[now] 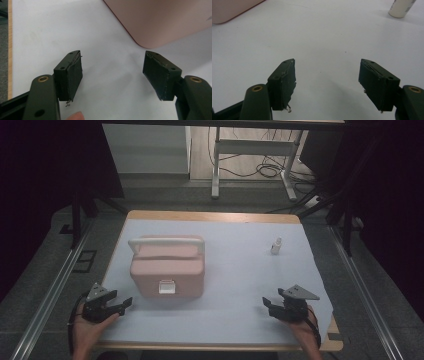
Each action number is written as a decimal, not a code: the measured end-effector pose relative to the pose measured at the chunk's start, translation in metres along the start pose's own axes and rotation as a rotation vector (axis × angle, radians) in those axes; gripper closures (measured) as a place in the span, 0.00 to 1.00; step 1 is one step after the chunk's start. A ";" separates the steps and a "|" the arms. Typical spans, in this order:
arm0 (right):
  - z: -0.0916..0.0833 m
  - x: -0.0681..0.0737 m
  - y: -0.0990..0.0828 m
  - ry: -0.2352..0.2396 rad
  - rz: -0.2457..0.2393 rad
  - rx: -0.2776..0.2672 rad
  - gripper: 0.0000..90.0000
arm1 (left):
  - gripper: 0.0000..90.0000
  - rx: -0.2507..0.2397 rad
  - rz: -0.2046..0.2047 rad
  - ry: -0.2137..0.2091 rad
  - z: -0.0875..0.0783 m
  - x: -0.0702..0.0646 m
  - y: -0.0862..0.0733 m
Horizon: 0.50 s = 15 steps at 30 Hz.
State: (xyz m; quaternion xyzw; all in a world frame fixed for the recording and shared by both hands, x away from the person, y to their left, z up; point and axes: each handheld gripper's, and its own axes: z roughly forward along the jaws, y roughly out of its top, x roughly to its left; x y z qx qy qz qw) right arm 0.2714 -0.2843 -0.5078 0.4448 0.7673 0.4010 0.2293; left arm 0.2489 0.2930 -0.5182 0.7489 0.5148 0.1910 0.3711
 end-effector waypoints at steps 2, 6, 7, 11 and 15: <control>0.003 0.002 0.000 0.004 -0.007 0.005 0.33 | 0.36 -0.004 -0.001 0.000 -0.001 0.000 -0.001; 0.006 0.004 -0.001 0.009 -0.022 0.022 0.34 | 0.35 -0.008 0.001 0.000 -0.003 0.001 -0.002; 0.006 0.004 -0.001 0.009 -0.020 0.025 0.34 | 0.35 -0.007 0.000 0.001 -0.003 0.002 -0.002; 0.006 0.003 -0.003 0.014 -0.008 0.029 0.36 | 0.37 -0.017 -0.010 0.003 -0.003 0.002 -0.001; 0.004 0.000 -0.003 0.026 0.002 0.021 0.39 | 0.39 -0.024 -0.006 0.004 -0.005 -0.003 0.000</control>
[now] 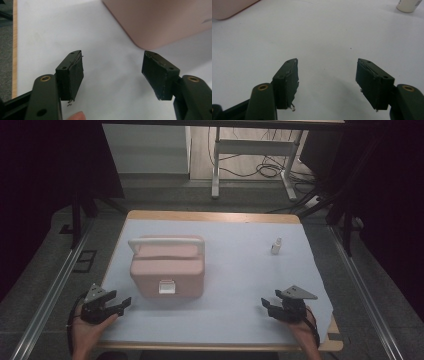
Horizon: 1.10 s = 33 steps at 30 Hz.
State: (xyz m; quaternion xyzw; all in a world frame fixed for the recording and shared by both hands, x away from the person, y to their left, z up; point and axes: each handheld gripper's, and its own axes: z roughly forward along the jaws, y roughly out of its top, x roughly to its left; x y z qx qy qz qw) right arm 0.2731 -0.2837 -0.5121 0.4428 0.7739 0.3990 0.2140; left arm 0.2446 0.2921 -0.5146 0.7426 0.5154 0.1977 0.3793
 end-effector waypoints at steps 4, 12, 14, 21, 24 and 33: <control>0.000 -0.004 0.000 0.007 0.006 -0.003 0.41 | 0.56 0.011 0.014 -0.005 -0.001 -0.005 0.001; -0.002 -0.008 -0.002 -0.005 -0.007 -0.010 0.42 | 0.89 0.095 0.002 0.027 0.012 -0.021 0.003; -0.002 -0.008 -0.002 -0.007 -0.007 -0.009 0.42 | 0.90 0.100 0.009 0.043 0.013 -0.025 0.005; 0.001 -0.006 -0.004 -0.005 -0.006 0.003 0.42 | 0.97 0.099 0.022 0.067 0.019 -0.036 0.009; 0.002 -0.005 -0.004 -0.005 -0.007 0.010 0.42 | 0.98 0.084 0.004 0.079 0.018 -0.031 0.009; 0.002 -0.004 -0.005 0.009 -0.008 0.017 0.43 | 1.00 0.031 -0.053 0.097 0.003 0.010 0.024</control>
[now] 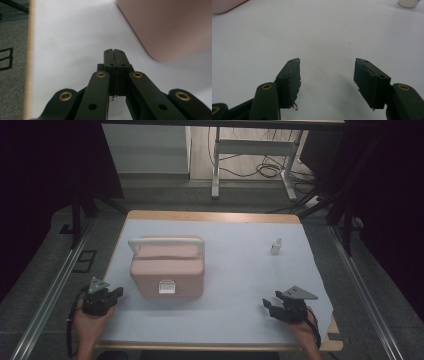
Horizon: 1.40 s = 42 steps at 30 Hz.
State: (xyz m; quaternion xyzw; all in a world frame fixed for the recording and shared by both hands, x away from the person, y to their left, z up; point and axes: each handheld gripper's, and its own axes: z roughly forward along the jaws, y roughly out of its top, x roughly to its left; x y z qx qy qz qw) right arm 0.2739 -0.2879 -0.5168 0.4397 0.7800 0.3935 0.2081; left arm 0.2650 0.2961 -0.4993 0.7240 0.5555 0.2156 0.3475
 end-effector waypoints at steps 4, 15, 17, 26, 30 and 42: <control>0.000 -0.002 0.000 0.005 0.005 0.001 0.43 | 1.00 -0.033 -0.004 -0.032 -0.002 0.013 0.019; -0.002 -0.008 -0.001 -0.002 0.007 -0.001 0.43 | 1.00 -0.001 0.015 -0.118 0.035 0.009 0.055; -0.003 -0.007 -0.001 0.002 0.005 -0.003 0.42 | 1.00 0.009 0.015 -0.130 0.043 0.006 0.059; -0.006 -0.009 -0.001 -0.003 0.009 -0.014 0.42 | 1.00 0.039 0.018 -0.151 0.059 -0.001 0.063; -0.006 -0.009 -0.001 -0.002 0.006 -0.012 0.42 | 1.00 0.043 0.013 -0.166 0.064 -0.003 0.062; -0.005 -0.008 0.000 -0.001 -0.002 -0.012 0.42 | 1.00 0.046 0.008 -0.168 0.065 -0.005 0.058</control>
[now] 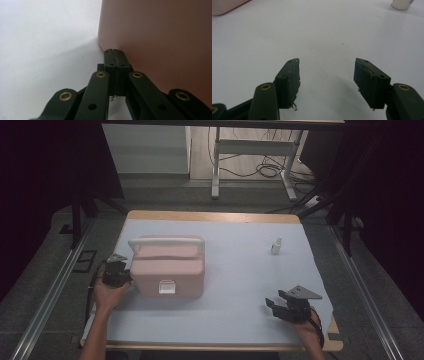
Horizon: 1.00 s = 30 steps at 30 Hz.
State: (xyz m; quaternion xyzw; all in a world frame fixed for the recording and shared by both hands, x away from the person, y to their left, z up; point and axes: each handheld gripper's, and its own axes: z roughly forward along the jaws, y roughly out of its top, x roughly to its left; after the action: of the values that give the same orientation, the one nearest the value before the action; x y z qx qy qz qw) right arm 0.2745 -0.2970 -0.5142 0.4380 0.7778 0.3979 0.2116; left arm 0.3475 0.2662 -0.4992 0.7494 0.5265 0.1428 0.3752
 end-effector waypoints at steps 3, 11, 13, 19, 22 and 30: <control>0.000 0.000 0.001 0.004 0.001 -0.004 0.42 | 1.00 0.009 -0.004 0.002 0.001 -0.001 0.000; 0.000 0.001 0.002 0.006 0.000 -0.008 0.42 | 1.00 0.014 0.008 -0.025 0.008 -0.012 0.003; 0.000 0.001 0.002 0.007 0.000 -0.008 0.42 | 1.00 0.015 0.014 -0.031 0.010 -0.016 0.004; -0.001 0.000 0.001 0.003 0.004 -0.012 0.42 | 1.00 0.022 0.018 -0.069 0.017 -0.028 0.001; -0.002 0.000 0.001 0.003 0.004 -0.012 0.42 | 1.00 0.021 0.016 -0.081 0.020 -0.032 -0.001; -0.001 0.000 0.002 0.003 0.001 -0.010 0.42 | 1.00 0.039 0.050 -0.101 0.028 -0.051 0.004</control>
State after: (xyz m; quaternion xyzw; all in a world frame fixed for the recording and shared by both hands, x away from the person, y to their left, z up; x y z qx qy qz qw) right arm 0.2746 -0.2967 -0.5124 0.4368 0.7759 0.4026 0.2123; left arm 0.3469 0.2085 -0.5066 0.7757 0.4907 0.1039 0.3830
